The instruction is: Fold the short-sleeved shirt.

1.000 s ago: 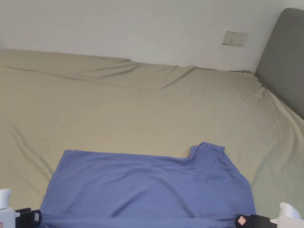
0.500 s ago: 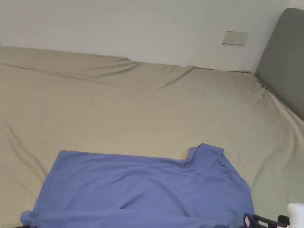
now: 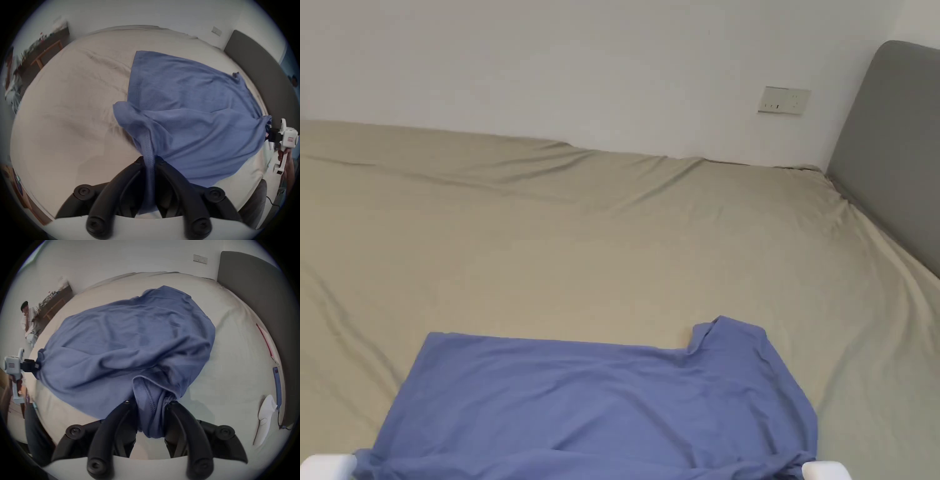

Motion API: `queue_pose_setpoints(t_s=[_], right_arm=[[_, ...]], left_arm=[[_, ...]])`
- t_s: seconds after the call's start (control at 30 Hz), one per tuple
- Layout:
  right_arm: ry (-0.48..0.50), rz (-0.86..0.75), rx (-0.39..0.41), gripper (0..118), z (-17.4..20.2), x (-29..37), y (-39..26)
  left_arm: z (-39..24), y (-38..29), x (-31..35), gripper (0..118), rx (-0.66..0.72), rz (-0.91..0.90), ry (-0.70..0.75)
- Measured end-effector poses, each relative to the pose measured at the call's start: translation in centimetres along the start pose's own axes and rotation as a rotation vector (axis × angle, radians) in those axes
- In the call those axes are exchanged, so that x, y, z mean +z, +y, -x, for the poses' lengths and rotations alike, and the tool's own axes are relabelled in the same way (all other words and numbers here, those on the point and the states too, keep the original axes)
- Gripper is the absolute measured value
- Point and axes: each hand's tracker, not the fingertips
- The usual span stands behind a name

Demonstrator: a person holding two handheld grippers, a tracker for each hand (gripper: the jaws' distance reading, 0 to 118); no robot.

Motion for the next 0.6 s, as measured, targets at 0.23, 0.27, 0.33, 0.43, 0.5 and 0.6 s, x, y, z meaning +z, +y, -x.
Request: queue_pose_setpoints(t_s=[0.23, 0.27, 0.33, 0.43, 0.5, 0.6], right_arm=[[0.131, -0.042, -0.055, 39, -1.6, 5.7, -0.5], [0.135, -0.040, -0.054, 39, -1.9, 6.4, -0.8], [0.147, -0.016, -0.052, 39, -2.4, 7.3, -1.8], [0.140, 0.027, -0.009, 39, -2.9, 8.3, -4.9], [0.171, 0.065, -0.029, 39, -3.0, 8.4, -7.5], [0.163, 0.129, -0.035, 39, -2.7, 7.3, -11.0]], left_arm=[[0.5, -0.9, 5.1, 11, -0.024, -0.032, -0.012], [0.6, -1.1, 6.0, 11, -0.005, -0.035, -0.053], [1.1, -1.9, 7.6, 11, -0.011, -0.035, -0.077], [2.0, -4.3, 9.9, 11, -0.034, -0.035, -0.054], [3.1, -6.6, 10.5, 11, 0.000, -0.011, -0.139], [3.8, -9.7, 9.5, 11, 0.041, 0.054, -0.120]])
